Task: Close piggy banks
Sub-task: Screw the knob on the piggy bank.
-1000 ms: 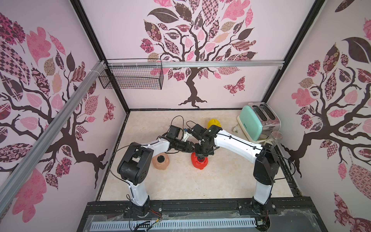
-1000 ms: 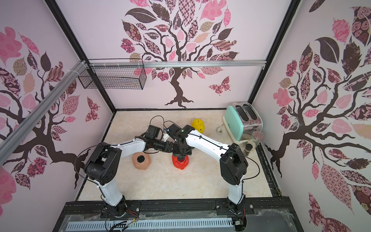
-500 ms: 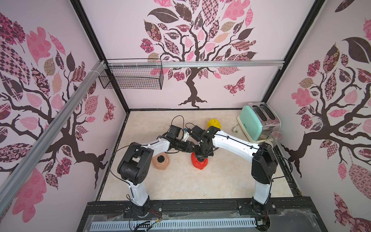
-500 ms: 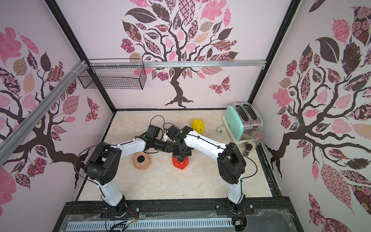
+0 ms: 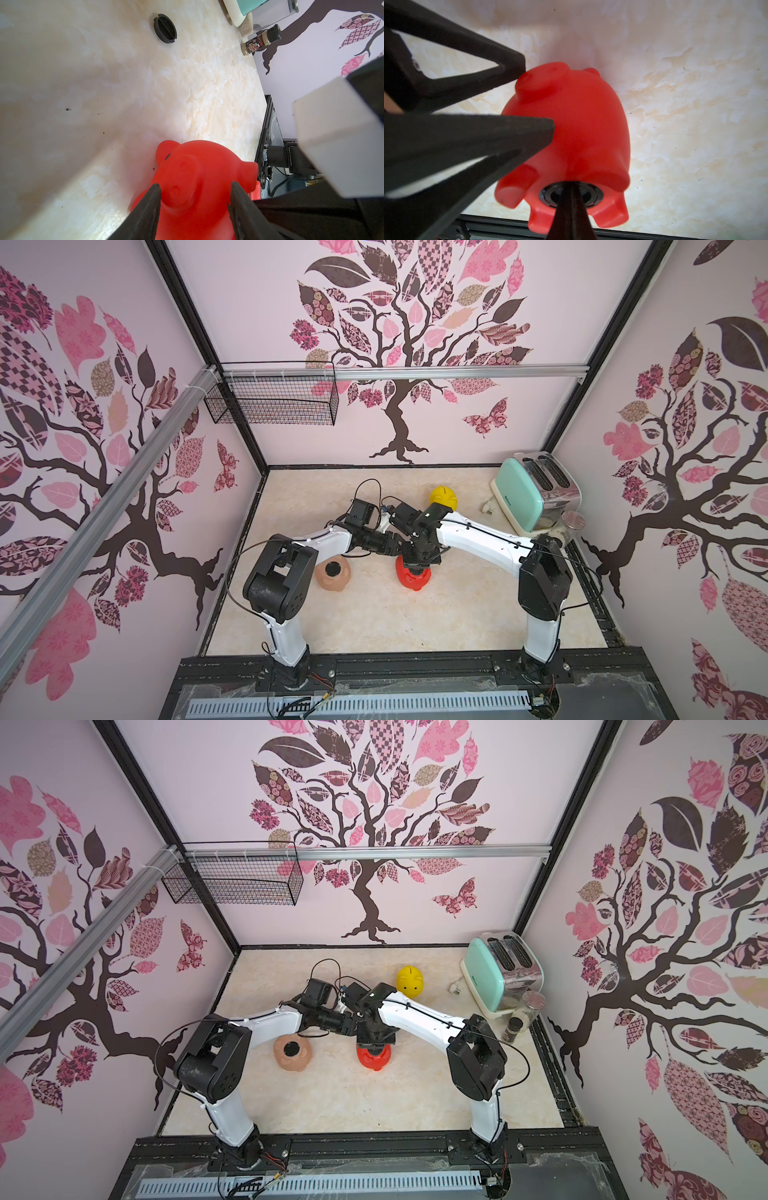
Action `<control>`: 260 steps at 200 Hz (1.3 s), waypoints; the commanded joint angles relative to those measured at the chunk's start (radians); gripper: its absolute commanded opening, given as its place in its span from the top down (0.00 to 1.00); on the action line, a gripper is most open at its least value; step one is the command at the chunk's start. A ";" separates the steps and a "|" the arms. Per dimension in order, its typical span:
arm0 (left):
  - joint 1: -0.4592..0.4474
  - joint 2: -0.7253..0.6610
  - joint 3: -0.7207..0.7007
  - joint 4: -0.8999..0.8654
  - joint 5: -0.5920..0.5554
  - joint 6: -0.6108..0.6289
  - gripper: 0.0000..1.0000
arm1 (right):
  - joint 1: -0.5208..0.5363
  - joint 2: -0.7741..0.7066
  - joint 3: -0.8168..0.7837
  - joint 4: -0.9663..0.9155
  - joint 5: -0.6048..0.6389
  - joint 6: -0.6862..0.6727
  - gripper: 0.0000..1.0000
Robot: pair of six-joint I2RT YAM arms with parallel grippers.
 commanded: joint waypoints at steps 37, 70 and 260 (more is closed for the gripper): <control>-0.017 0.015 0.003 -0.056 -0.018 0.026 0.45 | 0.016 0.044 -0.054 0.055 0.031 0.044 1.00; -0.018 0.015 0.004 -0.056 -0.018 0.025 0.45 | 0.016 0.046 -0.075 0.080 0.036 0.065 1.00; -0.021 0.016 0.008 -0.073 -0.023 0.037 0.45 | 0.001 -0.104 -0.193 0.219 0.047 0.410 0.94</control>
